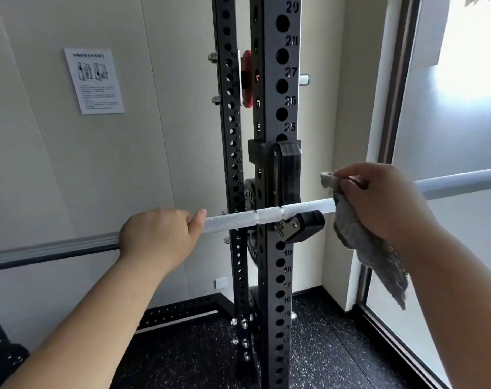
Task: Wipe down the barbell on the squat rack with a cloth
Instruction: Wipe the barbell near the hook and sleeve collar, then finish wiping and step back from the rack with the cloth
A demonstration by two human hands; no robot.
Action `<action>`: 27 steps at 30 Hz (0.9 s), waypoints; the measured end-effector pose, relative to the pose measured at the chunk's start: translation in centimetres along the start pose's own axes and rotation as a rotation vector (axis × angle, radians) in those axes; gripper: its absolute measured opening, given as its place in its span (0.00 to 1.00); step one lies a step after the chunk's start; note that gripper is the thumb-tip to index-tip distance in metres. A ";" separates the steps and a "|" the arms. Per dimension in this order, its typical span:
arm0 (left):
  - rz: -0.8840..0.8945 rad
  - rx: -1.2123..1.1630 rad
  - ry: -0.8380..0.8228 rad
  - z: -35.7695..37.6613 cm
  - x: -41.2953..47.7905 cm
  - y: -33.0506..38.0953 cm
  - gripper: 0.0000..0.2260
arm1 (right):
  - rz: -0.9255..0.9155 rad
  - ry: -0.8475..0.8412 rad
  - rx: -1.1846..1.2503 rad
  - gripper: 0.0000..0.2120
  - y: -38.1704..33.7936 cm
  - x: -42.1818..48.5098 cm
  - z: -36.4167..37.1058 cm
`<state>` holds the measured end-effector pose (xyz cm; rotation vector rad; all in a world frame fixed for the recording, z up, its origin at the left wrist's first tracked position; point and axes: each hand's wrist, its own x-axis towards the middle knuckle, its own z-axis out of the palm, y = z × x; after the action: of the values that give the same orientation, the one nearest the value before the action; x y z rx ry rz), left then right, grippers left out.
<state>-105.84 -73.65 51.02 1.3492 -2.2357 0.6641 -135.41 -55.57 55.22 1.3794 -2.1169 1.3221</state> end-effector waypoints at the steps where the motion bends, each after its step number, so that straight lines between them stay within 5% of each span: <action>1: 0.001 -0.008 0.004 0.0 -0.1 0.0 0.32 | 0.006 -0.003 -0.043 0.10 -1.1 -0.1 0.0; 6: 0.010 -0.001 0.053 0.4 -0.3 0.0 0.34 | -0.050 -0.322 -0.503 0.04 -7.1 -1.6 3.3; 9: 0.018 0.042 0.073 0.7 -0.2 0.0 0.37 | -0.121 -0.341 -0.660 0.10 -10.8 -3.5 5.7; 14: -0.004 0.044 0.013 0.3 0.0 0.1 0.30 | -0.344 -0.335 -0.516 0.12 -13.5 -6.8 9.9; 19: -0.046 0.030 -0.018 0.3 0.4 0.4 0.27 | -0.139 -0.212 -0.481 0.29 -8.0 -6.5 9.5; 21: -0.066 0.011 -0.005 0.2 0.6 0.5 0.27 | -0.221 -0.159 -0.469 0.33 -7.7 -7.0 11.5; 24: -0.077 -0.018 -0.027 -0.1 0.7 0.7 0.27 | -0.434 -0.102 -0.143 0.33 -8.4 -8.5 15.4; 27: 0.052 -0.114 0.054 -0.2 -0.9 -0.2 0.24 | -0.492 -0.132 -0.013 0.35 -7.3 -8.8 16.2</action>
<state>-105.24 -73.01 50.65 1.2078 -2.2365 0.5745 -121.25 -64.61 44.70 1.8681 -1.6906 1.0386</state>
